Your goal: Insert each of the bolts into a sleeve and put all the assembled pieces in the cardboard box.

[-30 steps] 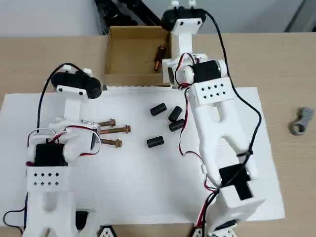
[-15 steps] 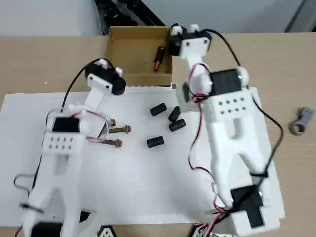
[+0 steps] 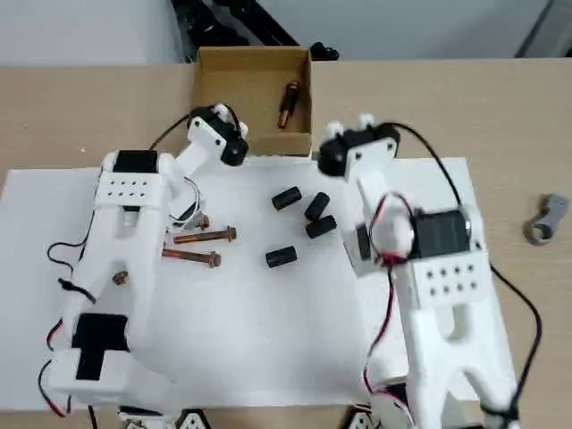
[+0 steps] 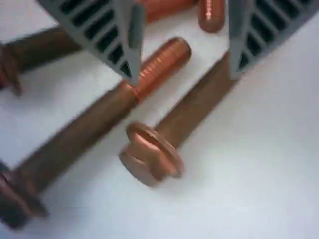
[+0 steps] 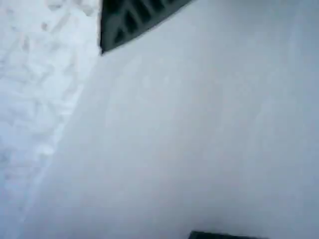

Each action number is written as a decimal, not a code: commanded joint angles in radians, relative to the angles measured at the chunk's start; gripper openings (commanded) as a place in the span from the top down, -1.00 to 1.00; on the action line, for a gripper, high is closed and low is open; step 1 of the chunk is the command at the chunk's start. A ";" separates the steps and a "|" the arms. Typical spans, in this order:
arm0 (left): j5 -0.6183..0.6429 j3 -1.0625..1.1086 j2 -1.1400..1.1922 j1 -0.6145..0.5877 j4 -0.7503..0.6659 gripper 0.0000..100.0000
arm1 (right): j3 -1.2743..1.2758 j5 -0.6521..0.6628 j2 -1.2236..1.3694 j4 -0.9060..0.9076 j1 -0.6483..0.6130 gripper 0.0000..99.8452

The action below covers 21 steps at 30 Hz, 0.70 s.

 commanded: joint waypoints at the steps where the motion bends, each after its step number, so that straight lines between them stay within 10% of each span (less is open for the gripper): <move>1: -0.043 -0.044 0.008 0.000 0.031 0.78 | 0.110 0.008 -0.108 -0.068 0.012 0.67; 21: -0.002 -0.051 0.261 -0.006 -0.207 0.78 | 0.347 0.002 -0.328 -0.202 0.007 0.67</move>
